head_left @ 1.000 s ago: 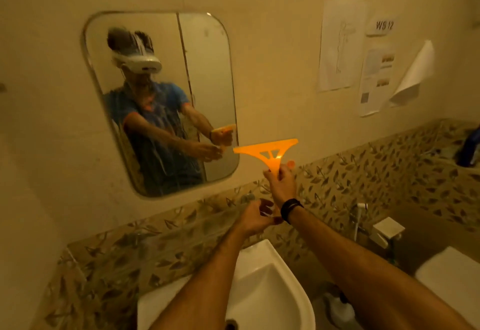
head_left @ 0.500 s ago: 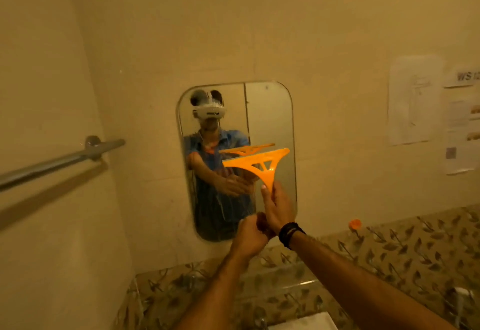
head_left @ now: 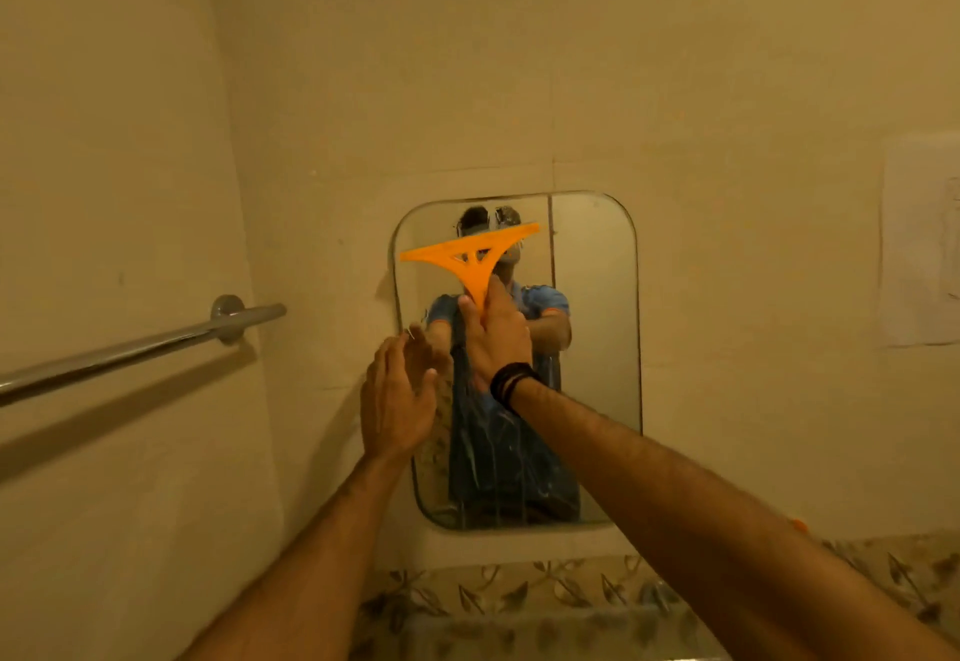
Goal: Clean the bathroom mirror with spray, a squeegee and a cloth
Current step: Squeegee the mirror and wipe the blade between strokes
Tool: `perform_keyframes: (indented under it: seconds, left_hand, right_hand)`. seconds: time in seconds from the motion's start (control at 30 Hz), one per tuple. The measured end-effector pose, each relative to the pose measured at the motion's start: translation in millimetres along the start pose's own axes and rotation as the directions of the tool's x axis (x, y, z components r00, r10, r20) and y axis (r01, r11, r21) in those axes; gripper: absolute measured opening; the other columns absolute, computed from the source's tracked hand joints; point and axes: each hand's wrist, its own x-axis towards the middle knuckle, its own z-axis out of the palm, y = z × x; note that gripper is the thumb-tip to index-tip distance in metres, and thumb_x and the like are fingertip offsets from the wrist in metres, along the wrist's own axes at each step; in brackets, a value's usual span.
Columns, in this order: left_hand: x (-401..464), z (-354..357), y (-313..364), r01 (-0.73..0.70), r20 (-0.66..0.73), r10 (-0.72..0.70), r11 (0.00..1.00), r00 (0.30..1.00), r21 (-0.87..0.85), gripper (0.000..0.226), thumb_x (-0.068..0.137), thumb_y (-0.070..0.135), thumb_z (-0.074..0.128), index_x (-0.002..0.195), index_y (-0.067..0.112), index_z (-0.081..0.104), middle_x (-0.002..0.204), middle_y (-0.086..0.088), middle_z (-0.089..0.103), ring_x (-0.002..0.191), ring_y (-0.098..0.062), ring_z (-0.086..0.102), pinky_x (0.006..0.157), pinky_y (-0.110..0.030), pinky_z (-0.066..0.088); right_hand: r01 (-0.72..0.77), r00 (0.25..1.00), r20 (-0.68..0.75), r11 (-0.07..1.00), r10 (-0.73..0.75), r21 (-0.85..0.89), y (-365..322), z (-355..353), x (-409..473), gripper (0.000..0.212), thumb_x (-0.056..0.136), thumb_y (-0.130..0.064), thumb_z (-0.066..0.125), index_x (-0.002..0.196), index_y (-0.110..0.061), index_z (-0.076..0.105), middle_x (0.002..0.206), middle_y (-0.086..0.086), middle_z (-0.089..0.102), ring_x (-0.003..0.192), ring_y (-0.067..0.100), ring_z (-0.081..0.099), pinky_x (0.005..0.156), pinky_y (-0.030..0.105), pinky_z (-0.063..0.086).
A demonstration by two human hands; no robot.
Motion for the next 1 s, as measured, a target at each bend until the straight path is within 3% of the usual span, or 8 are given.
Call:
perform_keyframes:
  seconds: [0.2,0.33,0.47,0.57,0.7,0.8,0.87,1.0]
  left_hand:
    - [29.8,-12.8,-18.1,-0.041,-0.048,0.047,0.991,0.998,0.129,0.06,0.105,0.029,0.043,0.159,0.011,0.024,0.168,-0.01,0.02,0.153,-0.028,0.024,0.121,-0.044,0.026]
    - [62.8,-18.4,-26.9,-0.069,-0.043,0.076,0.986,0.996,0.155,0.058,0.109,0.029,0.027,0.162,0.013,0.01,0.17,-0.005,0.005,0.158,-0.02,0.006,0.127,-0.039,0.012]
    - [76.1,-12.5,-47.8,-0.135,0.031,0.131,0.969,0.991,0.206,0.06,0.109,0.039,0.018,0.161,0.018,-0.005,0.168,-0.001,-0.014,0.157,-0.018,-0.008,0.128,-0.039,0.0]
    - [74.8,-2.5,-64.0,-0.168,0.039,0.164,0.959,0.986,0.23,0.064,0.104,0.049,0.008,0.159,0.024,-0.014,0.165,0.002,-0.025,0.155,-0.016,-0.019,0.127,-0.04,-0.008]
    - [71.8,15.3,-69.8,-0.172,-0.038,0.188,0.95,0.981,0.261,0.066,0.102,0.046,0.007,0.16,0.019,-0.009,0.168,-0.004,-0.019,0.157,-0.023,-0.013,0.127,-0.047,-0.003]
    - [70.5,25.0,-68.9,-0.158,-0.101,0.187,0.957,0.977,0.244,0.065,0.104,0.042,0.015,0.161,0.014,0.0,0.17,-0.009,-0.006,0.158,-0.029,-0.002,0.127,-0.053,0.005]
    - [69.2,30.1,-70.9,-0.16,-0.115,0.195,0.951,0.974,0.263,0.065,0.105,0.04,0.02,0.162,0.012,0.001,0.17,-0.012,-0.003,0.158,-0.03,0.0,0.126,-0.056,0.008]
    - [65.6,32.6,-73.8,-0.168,-0.099,0.208,0.934,0.973,0.314,0.073,0.104,0.042,0.032,0.162,0.013,-0.002,0.17,-0.012,-0.005,0.157,-0.032,-0.002,0.126,-0.057,0.009]
  right_hand:
    - [0.021,0.999,-0.049,1.0,-0.021,-0.009,-24.1,30.5,6.0,0.04,0.104,-0.047,0.026,0.124,-0.017,0.045,0.093,-0.001,0.052,0.08,0.02,0.052,0.067,0.034,0.038]
    - [-0.001,0.999,-0.054,1.0,0.0,-0.014,-41.4,40.2,19.8,0.041,0.105,-0.044,0.024,0.114,-0.013,0.05,0.096,0.007,0.061,0.087,0.027,0.062,0.074,0.043,0.052]
    - [-0.078,0.995,-0.067,0.997,0.08,0.022,-49.2,50.8,36.7,0.047,0.104,-0.047,0.022,0.11,-0.014,0.055,0.105,0.016,0.063,0.097,0.033,0.061,0.087,0.051,0.051]
    - [-0.105,0.991,-0.083,0.993,0.109,0.054,-40.4,53.7,37.1,0.046,0.104,-0.048,0.025,0.103,-0.017,0.058,0.101,0.015,0.064,0.093,0.031,0.063,0.083,0.049,0.054]
    - [-0.143,0.977,-0.138,0.982,0.16,0.121,-6.1,60.4,8.4,0.034,0.103,-0.047,0.031,0.093,-0.028,0.057,0.084,-0.002,0.061,0.072,0.012,0.06,0.058,0.025,0.046]
    - [-0.171,0.97,-0.158,0.979,0.187,0.11,24.2,68.6,-26.8,0.032,0.103,-0.046,0.034,0.097,-0.028,0.059,0.081,-0.01,0.06,0.067,-0.001,0.055,0.054,0.016,0.035]
    - [-0.188,0.966,-0.157,0.975,0.205,0.118,39.2,71.6,-49.9,0.03,0.102,-0.047,0.034,0.103,-0.032,0.059,0.079,-0.012,0.062,0.068,-0.001,0.058,0.056,0.016,0.04]
    - [-0.232,0.959,-0.138,0.966,0.247,0.11,56.0,71.4,-79.8,0.036,0.099,-0.052,0.032,0.102,-0.03,0.06,0.086,-0.002,0.069,0.076,0.012,0.066,0.07,0.035,0.056]
